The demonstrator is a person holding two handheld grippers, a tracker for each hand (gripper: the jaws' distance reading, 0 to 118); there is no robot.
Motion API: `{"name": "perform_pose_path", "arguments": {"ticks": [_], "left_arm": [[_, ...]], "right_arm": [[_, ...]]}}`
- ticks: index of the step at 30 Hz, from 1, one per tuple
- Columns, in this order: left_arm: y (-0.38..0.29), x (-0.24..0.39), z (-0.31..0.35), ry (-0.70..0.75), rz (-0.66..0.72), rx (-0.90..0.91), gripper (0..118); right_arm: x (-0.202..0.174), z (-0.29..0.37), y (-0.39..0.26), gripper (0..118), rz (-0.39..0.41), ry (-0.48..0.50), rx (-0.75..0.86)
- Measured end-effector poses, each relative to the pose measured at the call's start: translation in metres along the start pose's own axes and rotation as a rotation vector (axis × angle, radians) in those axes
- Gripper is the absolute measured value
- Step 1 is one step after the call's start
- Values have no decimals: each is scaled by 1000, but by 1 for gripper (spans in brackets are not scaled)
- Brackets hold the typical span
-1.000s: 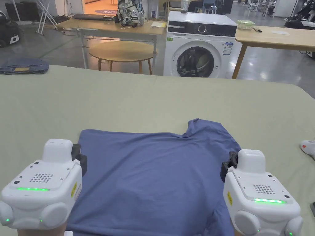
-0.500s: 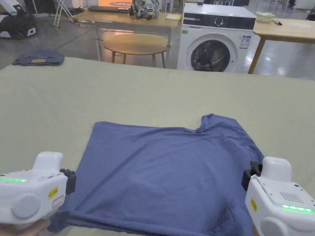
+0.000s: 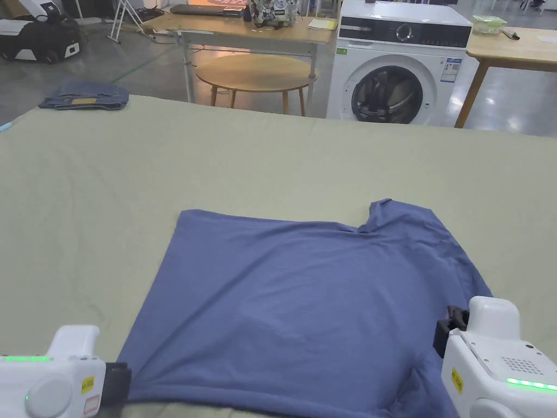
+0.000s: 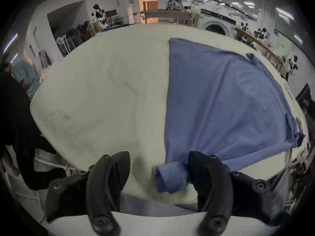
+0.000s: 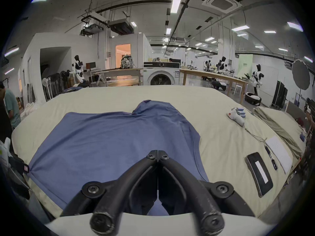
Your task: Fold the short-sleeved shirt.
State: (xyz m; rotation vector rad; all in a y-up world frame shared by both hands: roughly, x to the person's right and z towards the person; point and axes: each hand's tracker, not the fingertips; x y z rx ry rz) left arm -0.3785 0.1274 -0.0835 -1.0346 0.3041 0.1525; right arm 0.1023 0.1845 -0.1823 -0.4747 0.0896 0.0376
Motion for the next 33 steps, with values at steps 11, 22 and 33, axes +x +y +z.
{"name": "perform_pose_path", "arguments": {"ticks": [11, 22, 33], "left_arm": [[-15, 6, -8, 28, -14, -24, 66], [-9, 8, 2, -85, -64, -24, 1], [-8, 9, 5, -84, -62, -10, 1]], "right_arm": [[7, 2, -14, 0, 5, 11, -60], [66, 17, -20, 76, 9, -36, -362], [104, 13, -72, 67, 16, -20, -600]]}}
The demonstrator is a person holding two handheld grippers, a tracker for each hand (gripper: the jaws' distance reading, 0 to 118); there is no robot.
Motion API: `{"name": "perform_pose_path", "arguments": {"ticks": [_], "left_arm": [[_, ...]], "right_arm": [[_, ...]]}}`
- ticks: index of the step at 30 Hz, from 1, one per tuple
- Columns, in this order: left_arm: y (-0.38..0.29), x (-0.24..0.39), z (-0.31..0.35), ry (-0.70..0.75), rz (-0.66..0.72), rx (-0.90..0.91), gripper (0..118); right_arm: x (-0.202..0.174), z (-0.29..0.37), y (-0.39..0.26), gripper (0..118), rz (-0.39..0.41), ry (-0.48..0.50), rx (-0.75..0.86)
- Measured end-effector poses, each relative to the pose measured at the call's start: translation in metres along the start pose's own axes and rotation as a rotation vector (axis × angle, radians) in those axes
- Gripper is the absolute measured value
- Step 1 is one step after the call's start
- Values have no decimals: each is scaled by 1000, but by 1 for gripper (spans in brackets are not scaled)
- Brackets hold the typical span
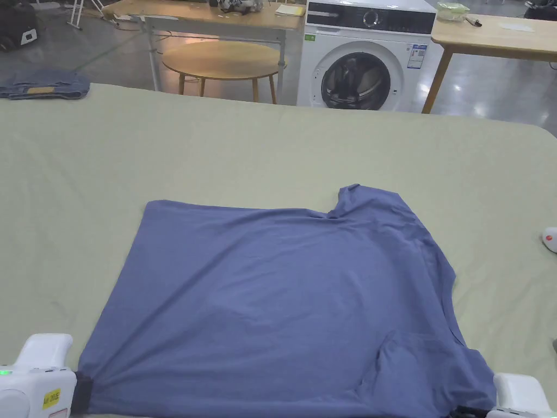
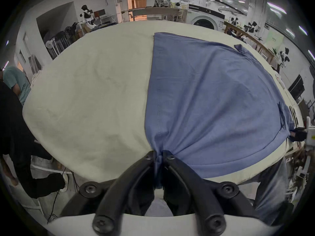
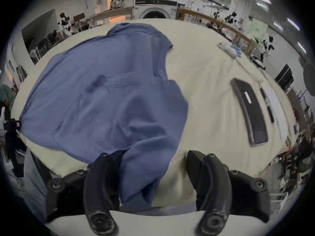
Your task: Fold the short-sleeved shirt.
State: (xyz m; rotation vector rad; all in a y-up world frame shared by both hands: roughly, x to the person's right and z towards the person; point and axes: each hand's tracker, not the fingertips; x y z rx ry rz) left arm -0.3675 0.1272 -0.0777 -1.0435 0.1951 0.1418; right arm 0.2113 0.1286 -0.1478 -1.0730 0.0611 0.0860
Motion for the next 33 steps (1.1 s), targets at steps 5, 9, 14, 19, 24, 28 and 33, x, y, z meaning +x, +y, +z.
{"name": "perform_pose_path", "arguments": {"ticks": [5, 9, 14, 19, 24, 28, 33], "left_arm": [[1, -1, 1, -8, 6, 1, 1], [5, -1, 6, -13, 4, 21, 1], [24, 1, 30, -38, 22, 121, 1], [63, 4, 45, -52, 11, 196, 1], [108, 2, 34, -58, 15, 227, 1], [142, 5, 8, -46, 17, 230, 2], [175, 5, -35, -47, 34, 179, 1]], "right_arm": [[0, 8, 3, 6, 17, 21, 42], [-6, 20, 10, 6, 22, 44, 56], [-13, 51, 28, 6, 16, 67, 151], [-12, 65, 66, 6, 6, 81, 217], [-13, 58, 113, 6, -24, 83, 248], [-16, 29, 155, 6, -34, 89, 228], [-22, -13, 190, 6, -42, 93, 196]]}}
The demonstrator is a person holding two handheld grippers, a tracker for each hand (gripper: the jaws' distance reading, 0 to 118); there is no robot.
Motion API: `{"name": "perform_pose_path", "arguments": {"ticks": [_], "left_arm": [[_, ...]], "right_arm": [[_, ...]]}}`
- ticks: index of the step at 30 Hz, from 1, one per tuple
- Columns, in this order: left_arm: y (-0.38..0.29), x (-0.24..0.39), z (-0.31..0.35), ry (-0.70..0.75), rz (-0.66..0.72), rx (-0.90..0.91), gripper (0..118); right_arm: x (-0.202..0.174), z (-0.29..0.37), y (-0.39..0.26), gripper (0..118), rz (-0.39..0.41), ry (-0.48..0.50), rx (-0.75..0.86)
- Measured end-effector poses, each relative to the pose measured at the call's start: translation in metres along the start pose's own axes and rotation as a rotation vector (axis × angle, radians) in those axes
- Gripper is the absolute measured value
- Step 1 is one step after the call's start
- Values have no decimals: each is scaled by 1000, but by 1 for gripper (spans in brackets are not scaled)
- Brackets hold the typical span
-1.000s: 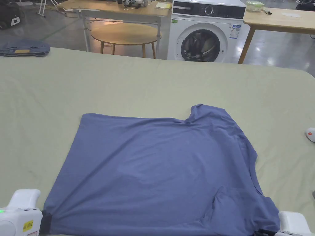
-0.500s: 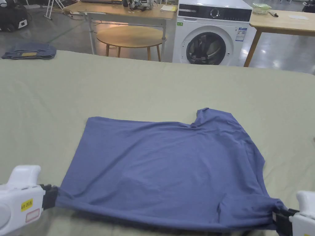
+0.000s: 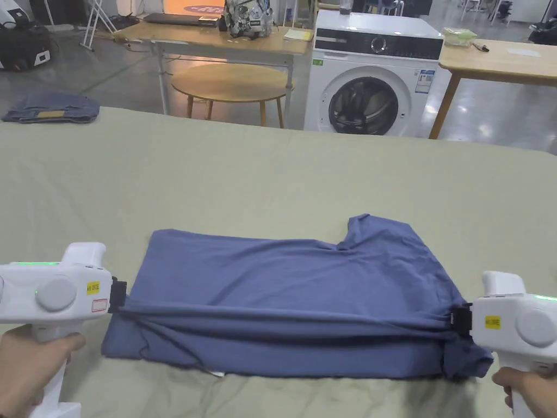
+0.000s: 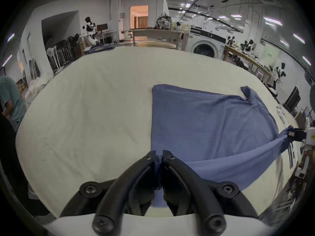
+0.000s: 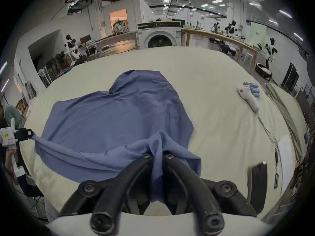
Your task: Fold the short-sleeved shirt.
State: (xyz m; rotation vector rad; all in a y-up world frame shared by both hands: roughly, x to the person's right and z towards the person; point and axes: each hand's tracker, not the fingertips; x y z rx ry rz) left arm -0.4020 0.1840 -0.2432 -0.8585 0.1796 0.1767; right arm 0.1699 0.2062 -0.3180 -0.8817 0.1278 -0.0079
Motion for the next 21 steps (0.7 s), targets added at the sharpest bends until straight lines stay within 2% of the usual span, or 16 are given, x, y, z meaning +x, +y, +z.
{"name": "perform_pose_path", "arguments": {"ticks": [7, 10, 11, 12, 13, 14, 15, 19, 21], "left_arm": [[7, -2, -48, -7, 53, -101, 2], [5, 1, -52, -5, 44, -109, 5], [4, 2, -50, -4, 40, -107, 12], [3, 3, -47, 3, 29, -92, 25], [2, 4, -44, 16, 22, -75, 52], [2, 2, -42, 23, 21, -70, 71], [2, 2, -37, 25, 24, -67, 81], [-3, 0, -8, -26, 82, 40, 83], [-7, 2, 8, -53, 93, 119, 83]], "right_arm": [[-4, -51, 4, 7, 14, -15, -76], [-2, -62, 3, 14, 41, -36, -86], [-4, -61, 2, 20, 47, -43, -79], [-1, -62, 2, 31, 53, -51, -66], [-2, -60, 2, 52, 59, -70, -51], [-4, -57, 2, 67, 67, -95, -34], [-6, -51, 2, 73, 67, -109, -3], [-13, -22, -4, 74, 58, -63, 166], [-17, -12, -7, 74, 59, -75, 245]]}}
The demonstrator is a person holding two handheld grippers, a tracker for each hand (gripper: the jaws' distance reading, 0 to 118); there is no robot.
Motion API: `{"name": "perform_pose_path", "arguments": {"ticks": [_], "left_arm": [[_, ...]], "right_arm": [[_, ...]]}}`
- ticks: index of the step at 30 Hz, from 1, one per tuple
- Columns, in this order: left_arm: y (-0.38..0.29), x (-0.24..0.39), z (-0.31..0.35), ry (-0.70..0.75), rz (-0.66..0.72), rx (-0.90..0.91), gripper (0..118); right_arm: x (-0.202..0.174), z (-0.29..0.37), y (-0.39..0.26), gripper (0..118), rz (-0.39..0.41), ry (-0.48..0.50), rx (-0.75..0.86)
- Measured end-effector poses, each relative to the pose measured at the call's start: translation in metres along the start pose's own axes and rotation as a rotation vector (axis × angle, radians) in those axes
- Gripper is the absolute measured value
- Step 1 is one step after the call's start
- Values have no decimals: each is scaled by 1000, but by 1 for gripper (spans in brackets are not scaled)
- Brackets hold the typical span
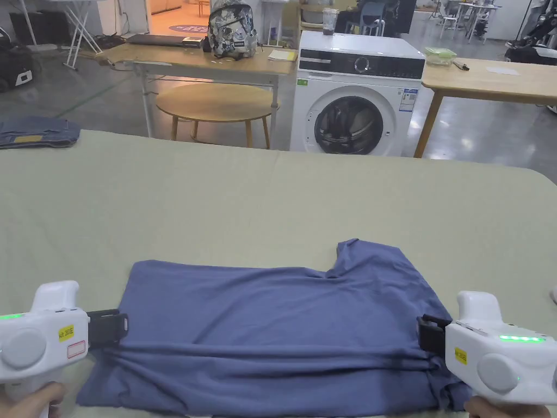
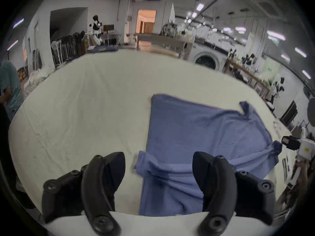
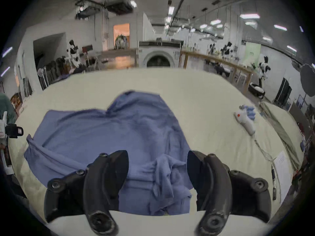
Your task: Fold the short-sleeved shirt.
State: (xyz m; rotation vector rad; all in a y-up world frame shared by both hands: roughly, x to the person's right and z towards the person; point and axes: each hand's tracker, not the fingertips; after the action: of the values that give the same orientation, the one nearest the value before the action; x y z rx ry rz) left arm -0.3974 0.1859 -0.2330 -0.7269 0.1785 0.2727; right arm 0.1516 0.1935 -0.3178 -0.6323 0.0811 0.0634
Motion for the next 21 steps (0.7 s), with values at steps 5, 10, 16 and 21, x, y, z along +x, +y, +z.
{"name": "perform_pose_path", "arguments": {"ticks": [5, 10, 16, 21], "left_arm": [[-12, 18, 43, 11, -63, 258, 52], [-23, 36, 61, 104, -187, 419, 0], [-27, 47, 79, 93, -189, 516, 0], [-24, 40, 81, 87, -202, 384, 0]], "right_arm": [[-22, 33, -9, 49, -27, -17, 224], [-45, 59, -15, 0, -43, -37, 380], [-54, 81, -15, 0, -71, -15, 463], [-53, 89, -12, 0, -51, -11, 456]]}}
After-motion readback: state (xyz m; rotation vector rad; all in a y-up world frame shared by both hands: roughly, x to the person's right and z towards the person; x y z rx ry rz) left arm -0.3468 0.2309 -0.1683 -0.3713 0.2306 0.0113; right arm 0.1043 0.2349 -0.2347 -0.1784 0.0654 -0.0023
